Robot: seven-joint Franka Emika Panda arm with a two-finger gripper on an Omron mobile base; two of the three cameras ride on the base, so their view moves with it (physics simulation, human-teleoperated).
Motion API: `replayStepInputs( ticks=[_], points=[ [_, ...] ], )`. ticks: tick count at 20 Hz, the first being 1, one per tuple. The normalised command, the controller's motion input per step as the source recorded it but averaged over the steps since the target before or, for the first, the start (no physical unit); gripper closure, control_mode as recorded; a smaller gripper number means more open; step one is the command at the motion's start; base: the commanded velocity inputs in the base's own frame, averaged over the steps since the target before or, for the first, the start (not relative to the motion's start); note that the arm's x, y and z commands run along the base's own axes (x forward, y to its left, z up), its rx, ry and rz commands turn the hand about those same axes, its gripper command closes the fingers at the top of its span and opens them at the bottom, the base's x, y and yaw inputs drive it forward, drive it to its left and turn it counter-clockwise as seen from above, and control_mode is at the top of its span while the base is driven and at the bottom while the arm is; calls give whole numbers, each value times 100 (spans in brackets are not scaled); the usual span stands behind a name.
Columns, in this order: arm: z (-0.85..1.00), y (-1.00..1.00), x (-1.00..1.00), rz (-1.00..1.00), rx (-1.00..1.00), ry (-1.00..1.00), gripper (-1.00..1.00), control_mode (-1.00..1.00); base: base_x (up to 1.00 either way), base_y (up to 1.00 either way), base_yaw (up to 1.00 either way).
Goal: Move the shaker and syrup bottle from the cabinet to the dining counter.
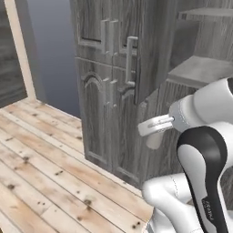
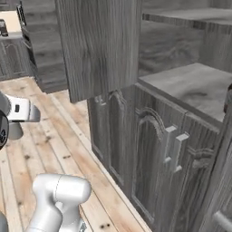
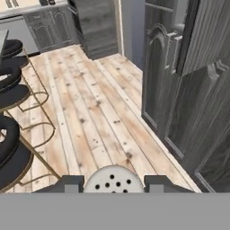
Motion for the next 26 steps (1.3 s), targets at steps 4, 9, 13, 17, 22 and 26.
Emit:
replayStepInputs(
  ticks=[4,9,13,17,22,26],
  points=[
    [0,0,0,0,0,0,100,100,-8,44,56],
    [0,0,0,0,0,0,100,100,2,47,47],
    [0,0,0,0,0,0,100,100,15,36,43],
    [0,0,0,0,0,0,100,100,23,23,41],
    [0,0,0,0,0,0,100,100,26,14,43],
    [0,0,0,0,0,0,100,100,28,3,47]
  ],
)
